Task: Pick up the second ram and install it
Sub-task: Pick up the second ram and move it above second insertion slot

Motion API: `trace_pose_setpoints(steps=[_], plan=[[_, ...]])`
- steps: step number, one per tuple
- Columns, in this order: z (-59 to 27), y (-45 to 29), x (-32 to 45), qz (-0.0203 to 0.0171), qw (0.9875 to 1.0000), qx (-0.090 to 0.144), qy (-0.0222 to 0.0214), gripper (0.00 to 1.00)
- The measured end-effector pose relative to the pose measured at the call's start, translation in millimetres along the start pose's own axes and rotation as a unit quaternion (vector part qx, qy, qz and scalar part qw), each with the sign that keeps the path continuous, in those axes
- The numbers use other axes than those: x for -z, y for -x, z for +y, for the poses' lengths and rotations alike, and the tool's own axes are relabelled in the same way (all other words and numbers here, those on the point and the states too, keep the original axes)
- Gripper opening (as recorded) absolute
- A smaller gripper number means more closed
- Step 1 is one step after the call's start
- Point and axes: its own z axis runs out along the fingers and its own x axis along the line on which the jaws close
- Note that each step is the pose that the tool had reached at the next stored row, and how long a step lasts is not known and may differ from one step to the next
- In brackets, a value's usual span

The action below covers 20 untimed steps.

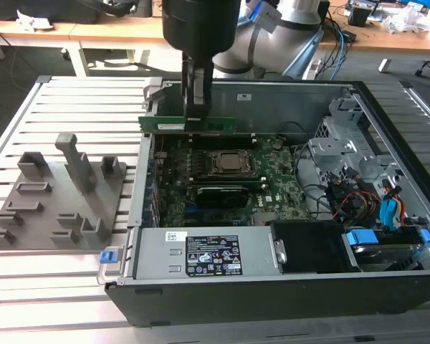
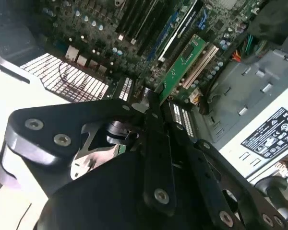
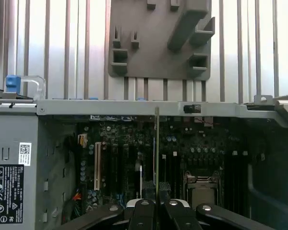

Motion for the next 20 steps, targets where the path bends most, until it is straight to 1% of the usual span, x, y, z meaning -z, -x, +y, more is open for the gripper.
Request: trace_pose_setpoints(steps=[4, 5, 7, 9, 10, 13, 14, 16, 18, 19, 20], plan=[[-19.9, 2.0, -3.5, 0.0002, 1.0000, 0.000, 0.0005, 0.14], [-26.9, 2.6, -4.4, 0.0003, 1.0000, 0.000, 0.0006, 0.14], [-36.6, 3.5, -5.3, 0.0004, 1.0000, 0.000, 0.0008, 0.14], [-42.7, 4.2, -5.7, 0.0004, 1.0000, 0.000, 0.0009, 0.14], [-48.5, 5.2, -6.0, 0.0004, 1.0000, 0.000, 0.0011, 0.14], [-68.6, 13.2, -9.0, 0.0004, 1.0000, 0.000, 0.0024, 0.14], [-72.3, 15.9, -11.9, 0.0005, 1.0000, 0.000, 0.0028, 0.14], [-76.9, 18.4, -17.4, 0.0005, 1.0000, 0.000, 0.0031, 0.14], [-78.2, 18.5, -24.8, 0.0006, 1.0000, 0.000, 0.0031, 0.14], [-85.6, 18.7, -34.2, 0.0006, 1.0000, 0.000, 0.0040, 0.14], [-96.2, 24.0, -37.7, 0.0006, 1.0000, 0.000, 0.0047, 0.14]])
